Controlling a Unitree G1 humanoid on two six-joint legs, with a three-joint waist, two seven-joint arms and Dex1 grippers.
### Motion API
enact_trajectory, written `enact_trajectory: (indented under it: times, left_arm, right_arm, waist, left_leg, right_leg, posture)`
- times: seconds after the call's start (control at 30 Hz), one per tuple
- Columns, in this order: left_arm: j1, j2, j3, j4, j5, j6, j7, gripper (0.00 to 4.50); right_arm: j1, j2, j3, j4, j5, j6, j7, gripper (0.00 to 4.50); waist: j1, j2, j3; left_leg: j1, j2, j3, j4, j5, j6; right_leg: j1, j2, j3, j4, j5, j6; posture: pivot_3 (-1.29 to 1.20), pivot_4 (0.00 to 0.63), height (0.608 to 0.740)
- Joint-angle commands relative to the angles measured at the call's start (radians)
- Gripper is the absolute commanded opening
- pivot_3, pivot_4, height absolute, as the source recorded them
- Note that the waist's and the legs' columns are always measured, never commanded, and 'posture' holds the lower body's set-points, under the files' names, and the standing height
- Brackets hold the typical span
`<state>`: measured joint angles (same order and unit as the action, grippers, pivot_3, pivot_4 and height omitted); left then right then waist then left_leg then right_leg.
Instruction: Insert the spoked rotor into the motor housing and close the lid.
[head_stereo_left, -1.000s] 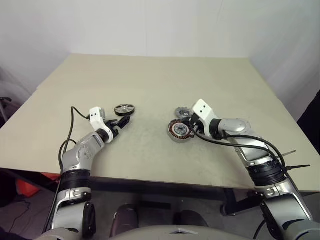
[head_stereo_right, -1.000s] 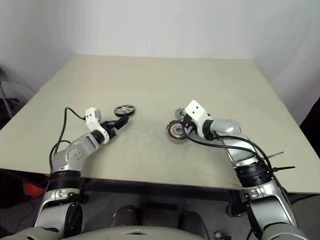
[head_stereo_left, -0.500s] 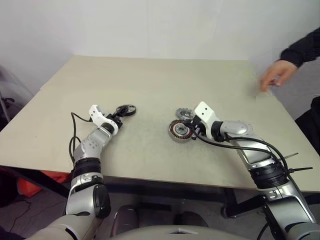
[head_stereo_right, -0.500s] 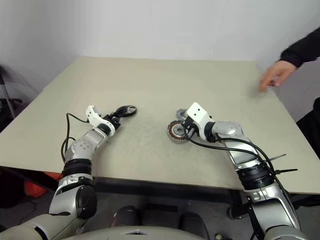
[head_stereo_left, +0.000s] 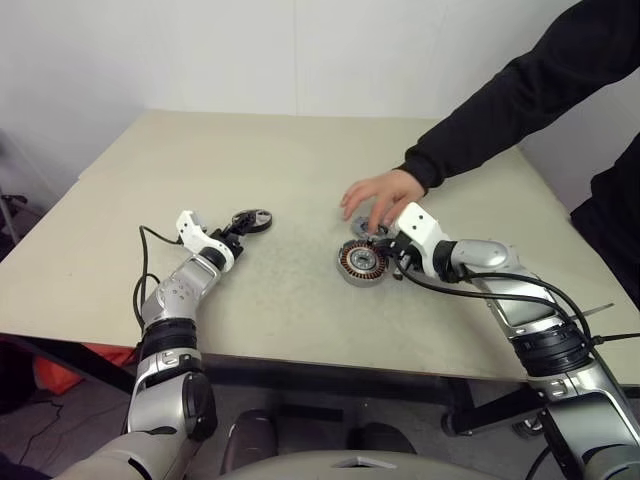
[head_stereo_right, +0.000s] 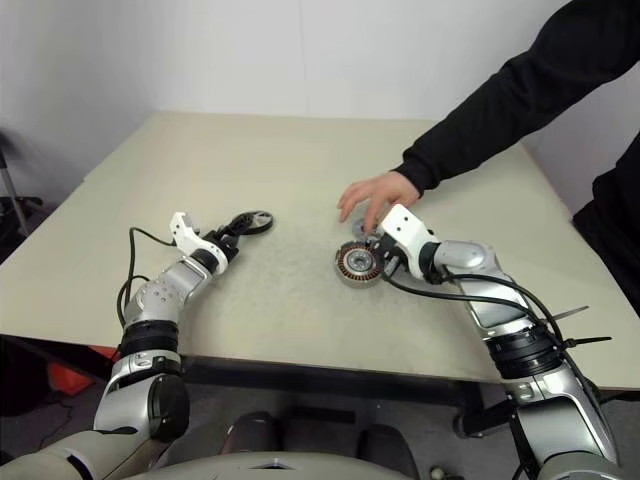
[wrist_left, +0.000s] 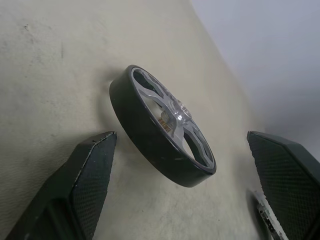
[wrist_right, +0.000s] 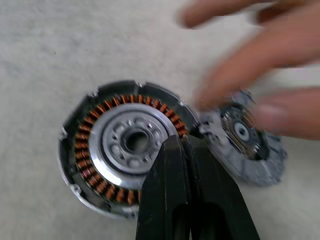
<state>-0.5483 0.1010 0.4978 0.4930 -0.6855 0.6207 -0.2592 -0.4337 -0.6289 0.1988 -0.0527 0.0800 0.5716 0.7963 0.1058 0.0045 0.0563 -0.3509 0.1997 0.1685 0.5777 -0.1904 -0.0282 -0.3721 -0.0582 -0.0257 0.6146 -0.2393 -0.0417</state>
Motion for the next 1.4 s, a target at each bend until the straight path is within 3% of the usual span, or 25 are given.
enact_trajectory:
  times: [0.03,0.53,0.9,1.4]
  left_arm:
    - [0.010,0.003,-0.023,-0.004,0.010,0.002,-0.003,4.42]
    - [0.035,0.015,-0.072,-0.036,0.028,0.000,-0.038,4.42]
    - [0.045,0.077,-0.149,-0.045,0.088,-0.016,-0.113,4.42]
    - [0.184,0.126,-0.339,-0.311,0.162,-0.061,-0.290,4.42]
  right_arm:
    - [-0.002,-0.023,-0.034,-0.026,0.000,-0.024,0.002,0.03]
    - [0.044,-0.041,-0.046,-0.056,-0.002,-0.020,-0.010,0.03]
    - [0.025,-0.030,-0.046,-0.055,0.003,-0.013,-0.019,0.03]
    - [-0.014,-0.007,-0.022,0.032,-0.048,-0.107,-0.040,0.03]
  waist:
    - [0.000,0.000,0.000]
    - [0.001,0.000,0.000]
    - [-0.002,0.001,0.001]
    - [-0.007,0.001,0.002]
  left_leg:
    - [0.000,0.000,0.000,0.000,0.000,0.000]
    - [-0.001,0.000,0.000,-0.001,-0.002,0.004]
    - [-0.001,0.000,0.000,-0.003,-0.003,0.004]
    - [-0.004,0.000,0.001,-0.003,-0.003,0.004]
  right_leg:
    - [0.000,0.000,0.000,0.000,0.000,0.000]
    - [0.002,0.000,0.000,-0.005,0.000,-0.001]
    - [0.001,0.000,0.000,-0.007,0.000,0.000]
    - [-0.002,0.000,0.000,-0.008,0.000,0.000]
  posture:
    - [0.00,0.000,0.740]
    - [0.00,0.000,0.740]
    - [0.00,0.000,0.740]
    - [0.00,0.000,0.740]
